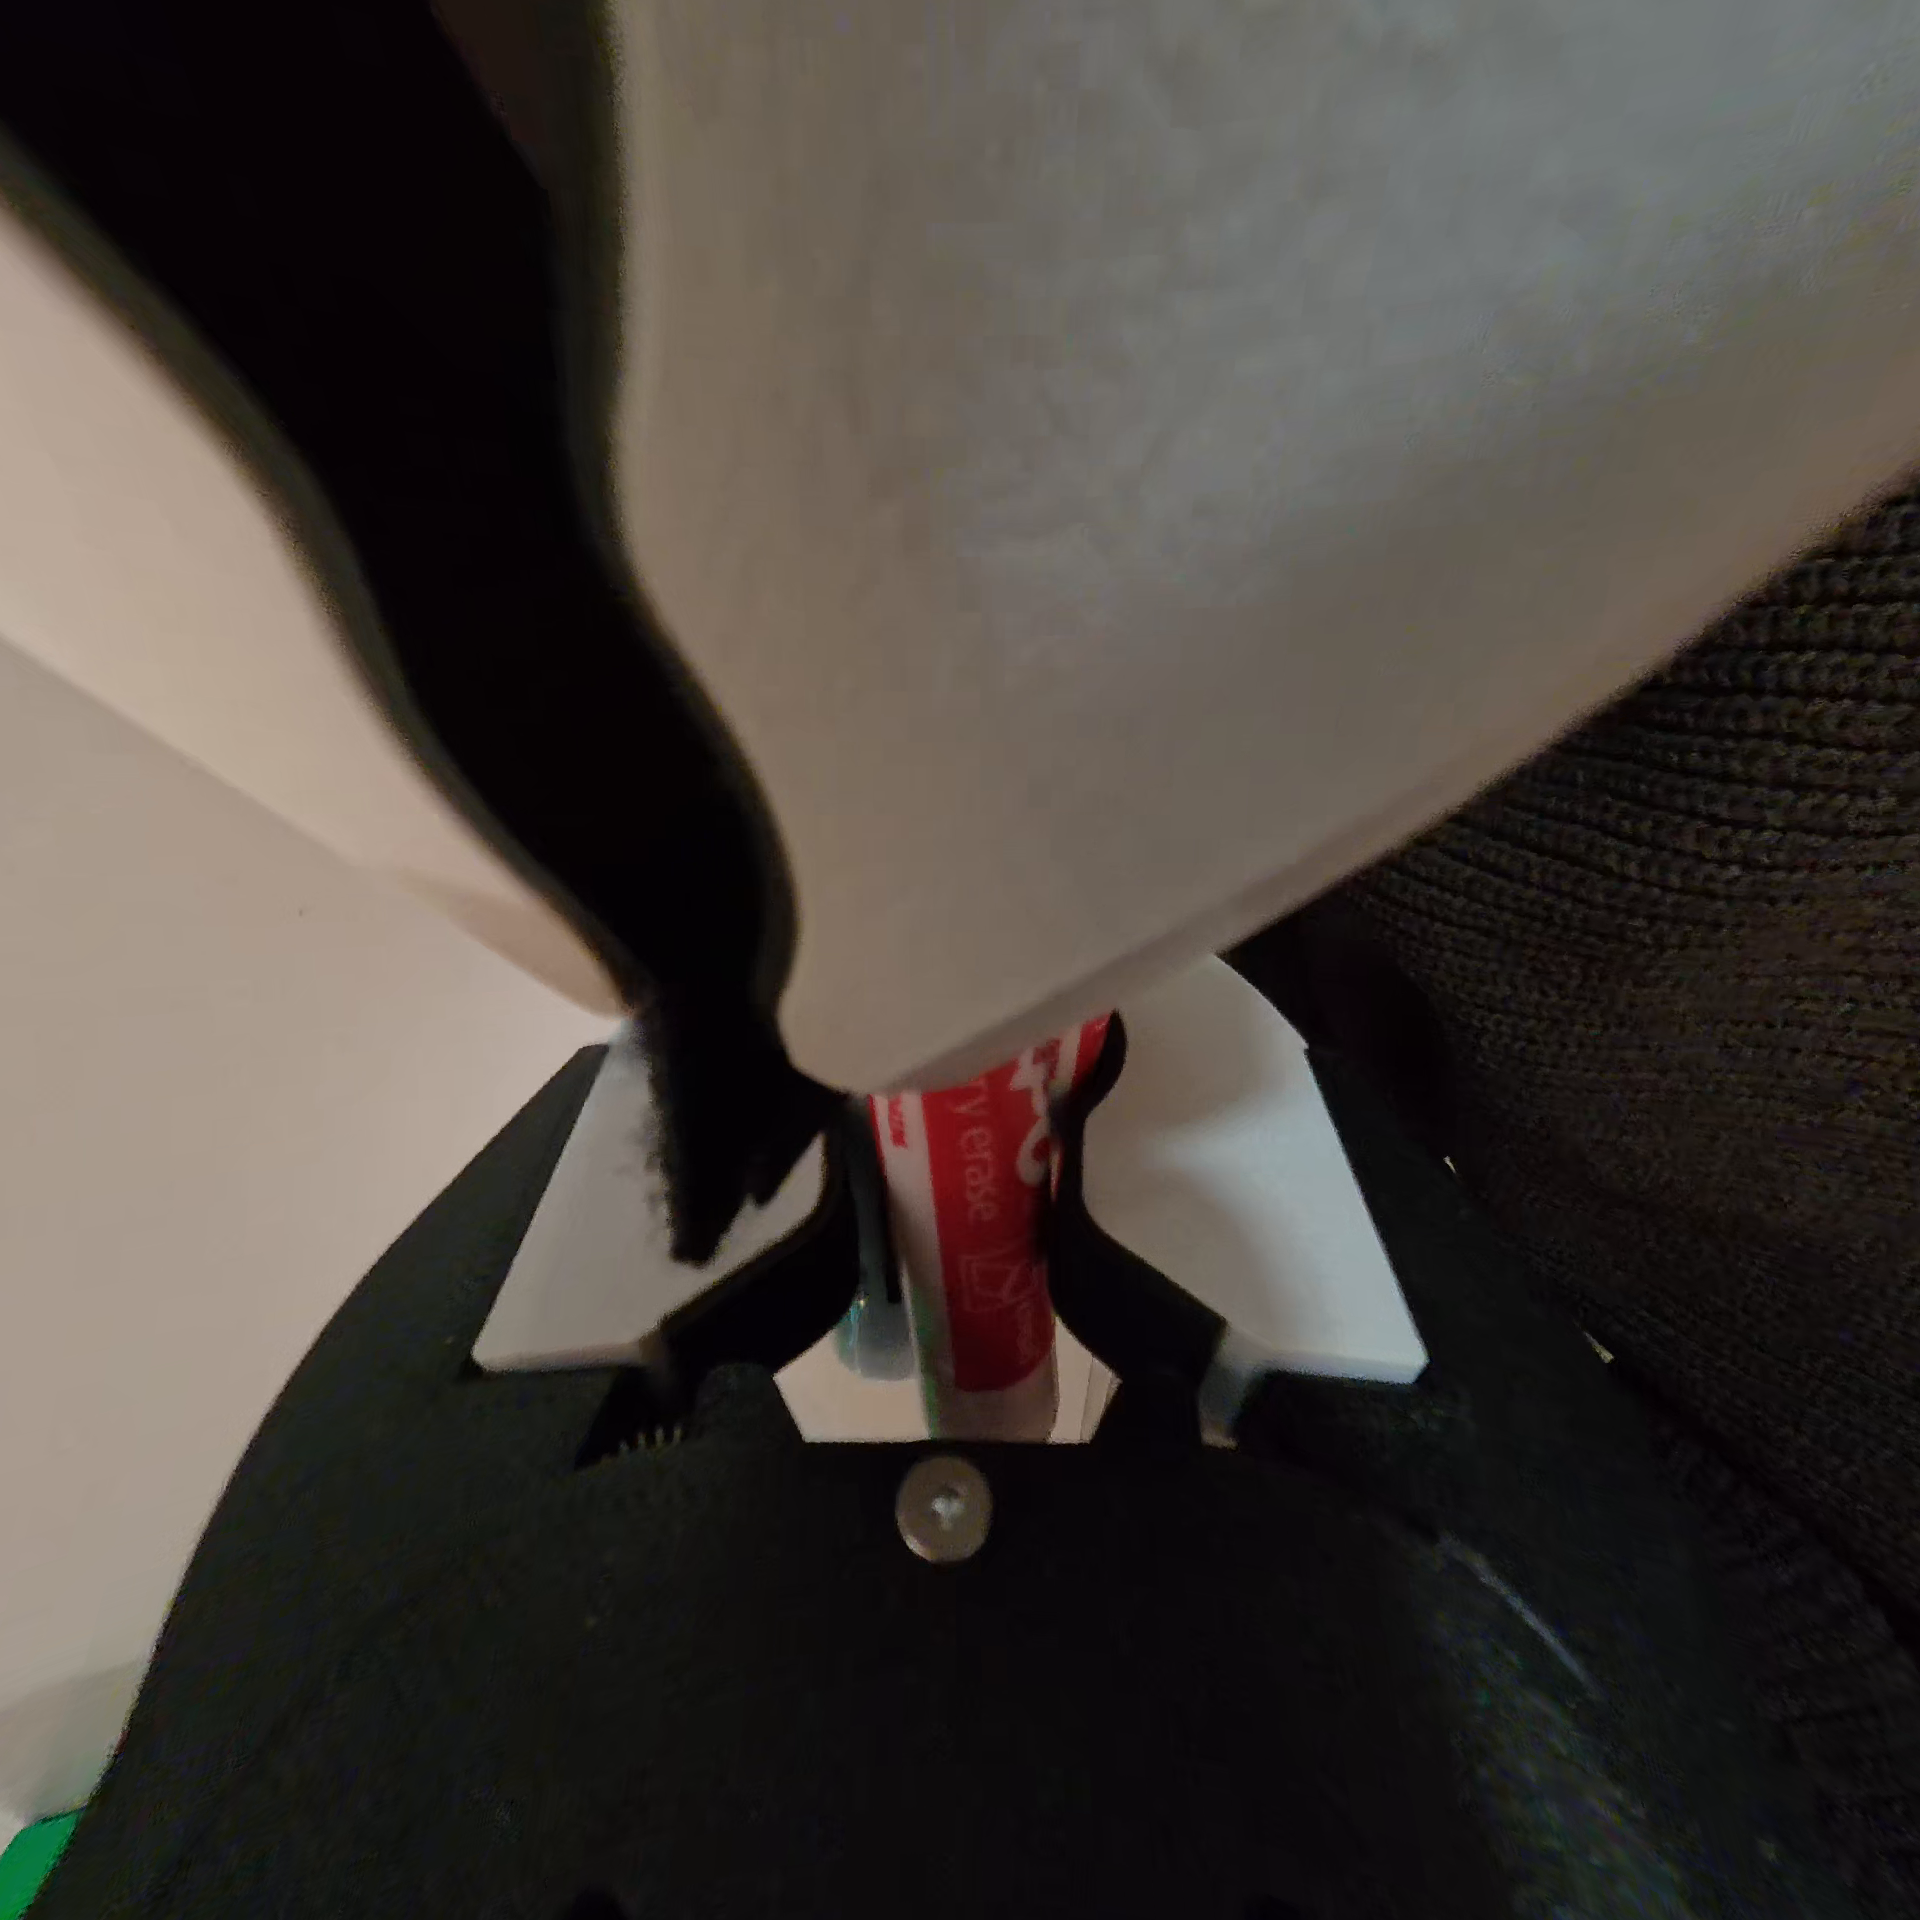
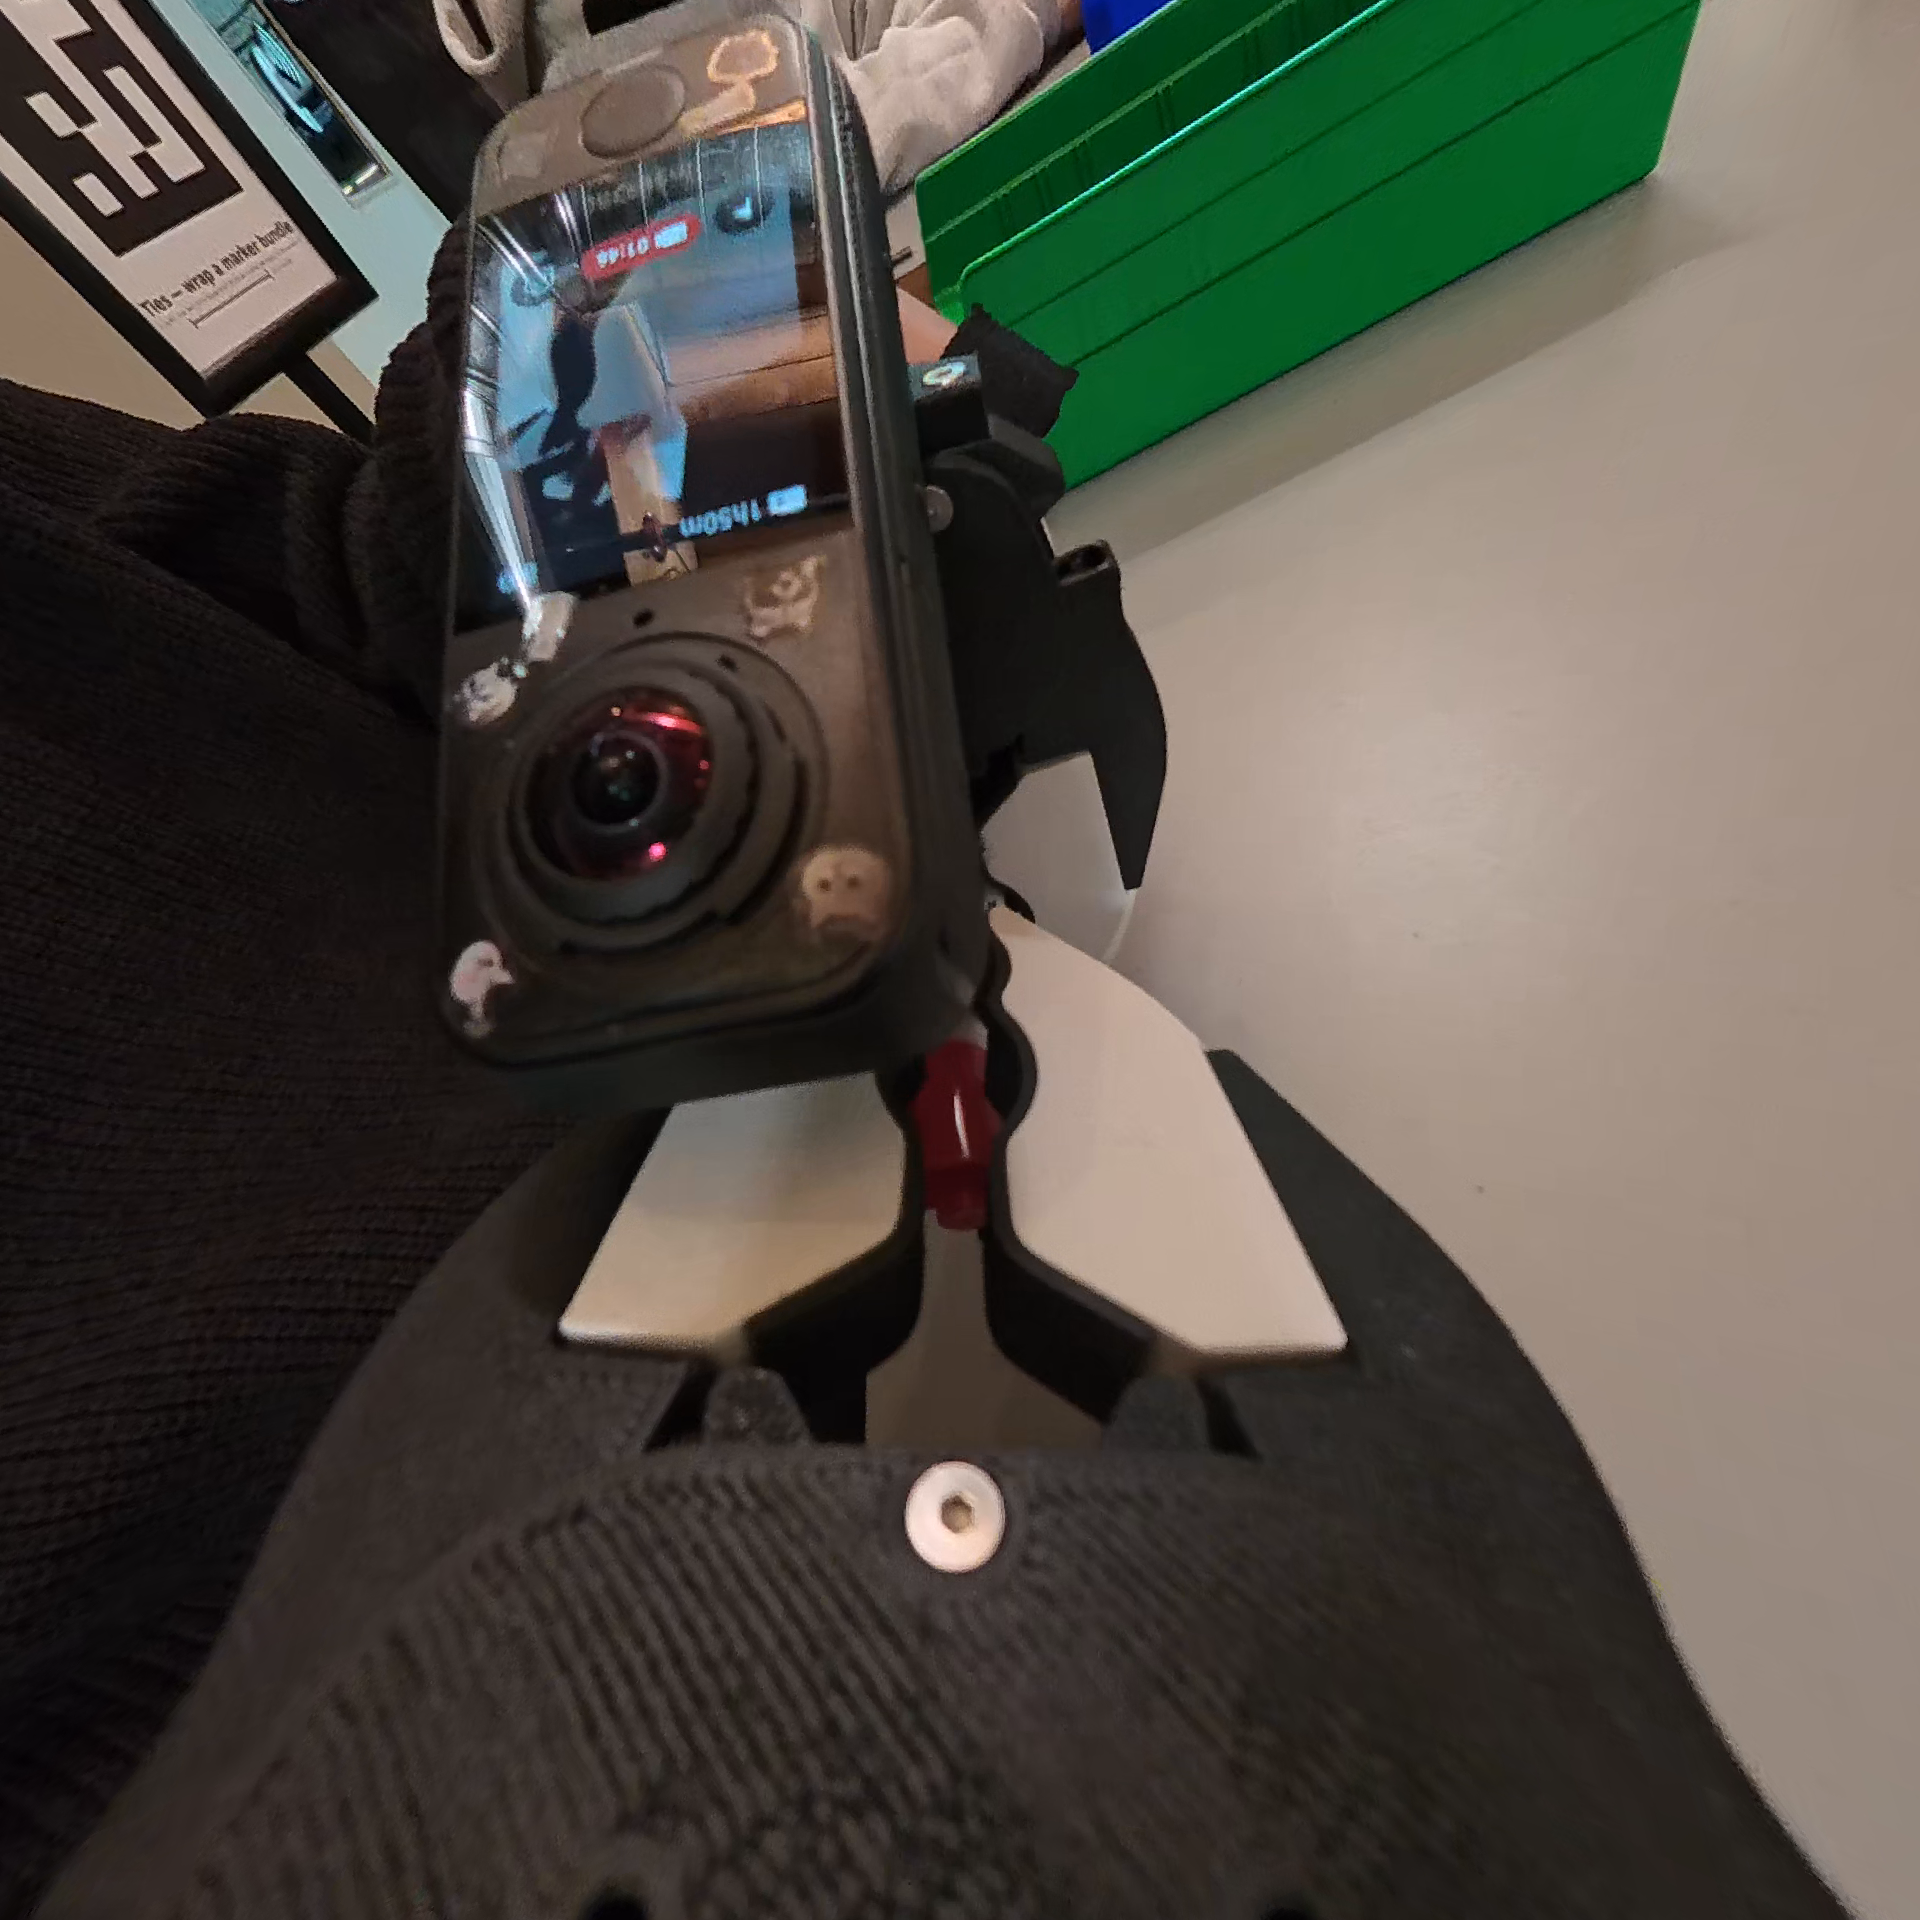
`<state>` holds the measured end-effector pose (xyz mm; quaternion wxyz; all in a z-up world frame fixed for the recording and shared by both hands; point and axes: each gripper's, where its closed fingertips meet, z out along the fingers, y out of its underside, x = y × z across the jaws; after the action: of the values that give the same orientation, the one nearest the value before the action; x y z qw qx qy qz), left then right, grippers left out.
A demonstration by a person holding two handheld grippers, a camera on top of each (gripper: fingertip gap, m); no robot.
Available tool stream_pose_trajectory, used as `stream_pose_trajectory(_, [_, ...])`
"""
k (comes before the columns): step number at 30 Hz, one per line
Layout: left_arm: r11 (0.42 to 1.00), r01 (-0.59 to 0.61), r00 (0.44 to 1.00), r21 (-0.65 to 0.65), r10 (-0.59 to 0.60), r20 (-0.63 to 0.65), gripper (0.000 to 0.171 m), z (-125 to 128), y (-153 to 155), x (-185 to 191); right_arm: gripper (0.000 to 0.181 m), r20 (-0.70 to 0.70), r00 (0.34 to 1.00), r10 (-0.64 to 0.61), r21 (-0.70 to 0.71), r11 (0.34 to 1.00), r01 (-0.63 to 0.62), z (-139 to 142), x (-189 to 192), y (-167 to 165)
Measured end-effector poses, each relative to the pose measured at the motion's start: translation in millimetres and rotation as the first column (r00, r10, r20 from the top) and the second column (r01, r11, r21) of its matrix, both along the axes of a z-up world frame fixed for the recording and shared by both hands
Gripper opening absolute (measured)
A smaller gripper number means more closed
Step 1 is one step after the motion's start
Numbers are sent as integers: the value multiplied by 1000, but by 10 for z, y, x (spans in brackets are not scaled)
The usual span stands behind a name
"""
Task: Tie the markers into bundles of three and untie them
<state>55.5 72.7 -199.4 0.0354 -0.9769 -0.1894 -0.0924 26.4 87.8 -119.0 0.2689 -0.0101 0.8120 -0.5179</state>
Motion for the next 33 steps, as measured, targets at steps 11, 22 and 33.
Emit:
stream_pose_trajectory(11, [1000, -4, 1000, 7, 4, 2, 48, -1, 15, -6, 5, -26, 1000, 9, -7, 1000, -9, 15, -7, 4])
stream_pose_trajectory(22, [1000, -4, 1000, -18, 4, 4, 48, -25, -14, 7, 9, 0, 1000, -2, -17, 1000, 2, -31, 7, -3])
stream_pose_trajectory(33, [1000, -1, 1000, -29, 2, 19, 45, -75, 0, 16, 25, 36, 999, -9, -33, 999, 10, -64, -54, 3])
